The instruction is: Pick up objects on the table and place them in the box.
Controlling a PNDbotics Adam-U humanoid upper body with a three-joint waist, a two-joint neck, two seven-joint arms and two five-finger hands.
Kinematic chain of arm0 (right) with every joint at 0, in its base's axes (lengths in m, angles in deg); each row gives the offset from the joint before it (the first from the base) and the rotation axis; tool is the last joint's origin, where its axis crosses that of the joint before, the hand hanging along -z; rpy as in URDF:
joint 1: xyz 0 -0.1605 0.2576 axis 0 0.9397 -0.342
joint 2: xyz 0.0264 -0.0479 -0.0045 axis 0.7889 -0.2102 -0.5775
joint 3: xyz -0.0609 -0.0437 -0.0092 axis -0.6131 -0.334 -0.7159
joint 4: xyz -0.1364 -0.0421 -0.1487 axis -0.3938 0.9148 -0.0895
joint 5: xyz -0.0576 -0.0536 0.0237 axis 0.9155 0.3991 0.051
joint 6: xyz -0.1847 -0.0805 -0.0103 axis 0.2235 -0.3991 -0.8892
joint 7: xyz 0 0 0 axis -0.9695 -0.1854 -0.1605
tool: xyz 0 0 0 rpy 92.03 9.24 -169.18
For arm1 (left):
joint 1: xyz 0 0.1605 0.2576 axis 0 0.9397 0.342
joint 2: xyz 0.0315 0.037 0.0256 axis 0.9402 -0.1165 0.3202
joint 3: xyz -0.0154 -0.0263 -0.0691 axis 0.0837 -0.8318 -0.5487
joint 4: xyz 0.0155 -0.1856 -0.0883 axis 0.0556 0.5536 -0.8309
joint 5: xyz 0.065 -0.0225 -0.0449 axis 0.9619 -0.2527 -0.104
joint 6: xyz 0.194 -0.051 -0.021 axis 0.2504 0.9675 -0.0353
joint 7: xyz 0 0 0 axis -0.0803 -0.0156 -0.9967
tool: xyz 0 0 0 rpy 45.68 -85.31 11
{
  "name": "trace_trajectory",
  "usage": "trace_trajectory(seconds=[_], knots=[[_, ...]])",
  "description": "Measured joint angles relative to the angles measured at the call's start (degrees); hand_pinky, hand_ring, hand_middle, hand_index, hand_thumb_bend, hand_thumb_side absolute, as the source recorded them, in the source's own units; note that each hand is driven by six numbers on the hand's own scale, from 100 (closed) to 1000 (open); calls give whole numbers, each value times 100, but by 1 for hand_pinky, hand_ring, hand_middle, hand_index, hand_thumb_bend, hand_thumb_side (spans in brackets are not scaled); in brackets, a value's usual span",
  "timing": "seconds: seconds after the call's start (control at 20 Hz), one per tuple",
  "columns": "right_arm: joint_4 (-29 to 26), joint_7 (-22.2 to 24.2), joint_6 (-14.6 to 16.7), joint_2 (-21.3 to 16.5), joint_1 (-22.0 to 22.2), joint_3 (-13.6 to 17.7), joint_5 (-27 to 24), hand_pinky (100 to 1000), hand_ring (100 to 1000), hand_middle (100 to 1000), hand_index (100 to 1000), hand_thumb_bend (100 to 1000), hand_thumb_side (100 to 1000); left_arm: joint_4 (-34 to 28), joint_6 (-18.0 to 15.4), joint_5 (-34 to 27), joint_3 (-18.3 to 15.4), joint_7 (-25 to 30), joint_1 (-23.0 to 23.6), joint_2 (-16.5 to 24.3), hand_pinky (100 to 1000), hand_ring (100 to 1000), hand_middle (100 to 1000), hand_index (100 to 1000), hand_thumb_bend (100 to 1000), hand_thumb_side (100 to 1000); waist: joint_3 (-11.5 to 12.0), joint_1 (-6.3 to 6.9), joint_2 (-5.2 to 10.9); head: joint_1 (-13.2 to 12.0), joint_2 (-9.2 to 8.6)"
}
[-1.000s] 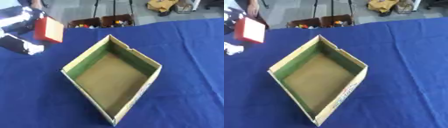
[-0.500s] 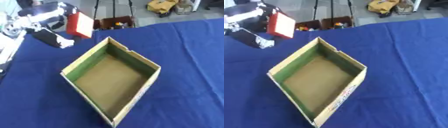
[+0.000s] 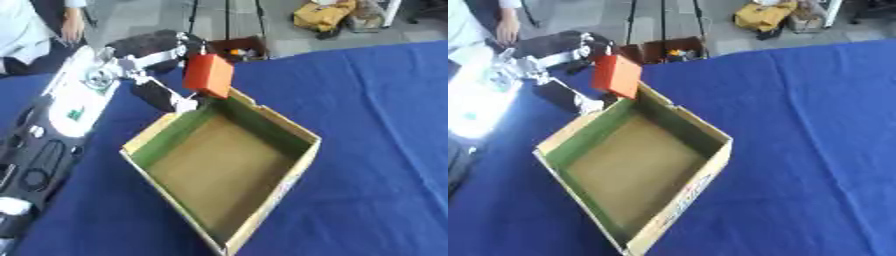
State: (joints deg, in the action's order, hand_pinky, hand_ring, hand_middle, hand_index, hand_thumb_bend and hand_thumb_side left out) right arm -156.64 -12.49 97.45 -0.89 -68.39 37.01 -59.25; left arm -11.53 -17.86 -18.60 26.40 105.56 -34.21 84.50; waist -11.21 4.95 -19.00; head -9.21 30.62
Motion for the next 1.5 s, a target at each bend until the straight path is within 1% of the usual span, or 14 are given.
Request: trace_trajectory(seconds=[0.3,0.7,1.05,1.15,1.2,1.3,1.35,1.4,1.45,1.5], knots=[[0,-3,3,43,-27,0,-29,766,729,751,767,100,504,174,-293,536,222,19,49,-330,161,491,596,690,100,303,-10,0,-1,-21,-4],[0,-16,6,46,-24,3,-33,767,729,753,767,100,505,344,-676,1090,543,76,277,-528,178,506,616,697,100,296,28,8,-1,7,-3],[0,-18,4,48,-23,3,-33,766,729,752,767,100,504,468,-843,1502,717,74,377,-660,196,517,628,709,100,288,33,9,-1,33,5],[0,-19,3,48,-22,3,-33,766,729,753,766,100,504,497,-868,1584,722,68,380,-660,227,535,657,733,100,272,36,9,-1,34,5],[0,-21,1,49,-22,3,-33,766,729,753,766,100,504,512,-877,1614,726,68,383,-660,263,556,703,772,100,355,37,9,-1,35,5],[0,-27,-4,49,-22,4,-33,766,729,753,766,100,504,523,-878,1666,756,68,400,-661,357,618,765,846,100,473,37,9,-1,35,5],[0,-27,-5,49,-22,4,-33,766,729,753,766,100,504,524,-878,1692,762,68,416,-662,368,626,770,853,100,480,37,9,-1,37,5],[0,-28,-5,49,-21,4,-33,767,729,752,766,100,504,525,-878,1710,769,68,423,-663,429,691,843,920,100,523,37,9,-1,42,5],[0,-28,-5,49,-21,4,-33,767,729,753,766,100,504,522,-880,1730,769,67,423,-666,449,719,874,943,100,531,37,9,-1,49,5],[0,-28,-5,50,-20,4,-33,767,729,753,766,100,505,518,-882,1749,768,64,423,-672,498,754,909,974,100,567,37,9,-1,53,5]])
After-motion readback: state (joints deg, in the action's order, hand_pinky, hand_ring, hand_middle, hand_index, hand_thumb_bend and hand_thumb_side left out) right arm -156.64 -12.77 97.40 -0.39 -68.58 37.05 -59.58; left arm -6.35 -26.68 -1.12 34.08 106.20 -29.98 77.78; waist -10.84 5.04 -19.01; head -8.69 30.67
